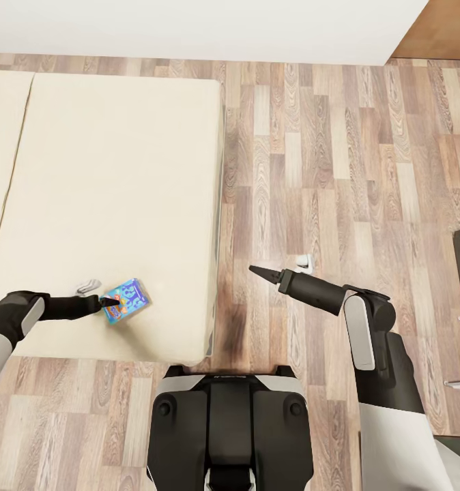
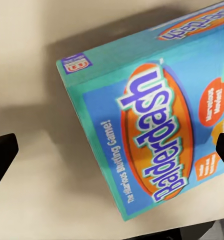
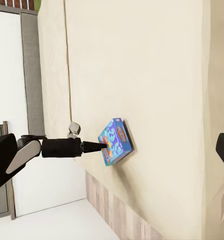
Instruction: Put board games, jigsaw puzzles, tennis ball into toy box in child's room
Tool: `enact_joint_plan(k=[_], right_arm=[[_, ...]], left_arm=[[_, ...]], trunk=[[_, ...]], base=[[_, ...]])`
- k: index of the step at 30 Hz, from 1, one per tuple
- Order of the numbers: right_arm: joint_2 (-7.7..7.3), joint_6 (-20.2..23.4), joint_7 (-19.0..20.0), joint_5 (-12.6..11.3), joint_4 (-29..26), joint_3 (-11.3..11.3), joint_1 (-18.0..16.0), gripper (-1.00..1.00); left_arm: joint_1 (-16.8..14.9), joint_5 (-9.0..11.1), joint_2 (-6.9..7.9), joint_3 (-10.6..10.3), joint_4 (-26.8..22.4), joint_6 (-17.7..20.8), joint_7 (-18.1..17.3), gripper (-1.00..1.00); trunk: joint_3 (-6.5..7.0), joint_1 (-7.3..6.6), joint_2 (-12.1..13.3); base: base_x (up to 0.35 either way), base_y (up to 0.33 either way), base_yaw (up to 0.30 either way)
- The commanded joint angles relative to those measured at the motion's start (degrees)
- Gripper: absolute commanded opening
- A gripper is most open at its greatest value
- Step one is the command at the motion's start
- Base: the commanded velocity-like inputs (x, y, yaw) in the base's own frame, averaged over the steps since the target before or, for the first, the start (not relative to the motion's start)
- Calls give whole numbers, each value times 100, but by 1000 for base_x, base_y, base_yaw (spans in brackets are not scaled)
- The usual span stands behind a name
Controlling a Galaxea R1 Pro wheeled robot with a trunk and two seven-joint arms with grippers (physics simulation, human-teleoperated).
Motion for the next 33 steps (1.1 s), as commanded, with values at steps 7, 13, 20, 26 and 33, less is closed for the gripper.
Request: enact_joint_plan(k=[7, 13, 20, 26, 33], right_arm=[[6, 25, 43, 32, -1, -14, -4, 100], [6, 25, 45, 32, -1, -15, -3, 100], [6, 25, 50, 32, -1, -17, -2, 100], [4, 25, 52, 32, -1, -17, -2, 100], [6, 25, 50, 32, -1, -14, -3, 100]], left_arm=[[2, 154, -24, 21, -2, 68, -33, 100], [2, 154, -25, 30, -9, 66, -58, 100], [2, 154, -25, 45, -10, -64, -70, 100], [2, 154, -22, 53, -10, -77, -78, 100], [2, 154, -22, 54, -18, -74, -79, 100]], trunk=[[-6, 5, -6], [-6, 5, -6], [-6, 5, -6], [-6, 5, -6], [-6, 5, -6]], base=[[0, -160, 0], [0, -87, 0], [0, -59, 0], [0, -99, 0], [0, -104, 0]])
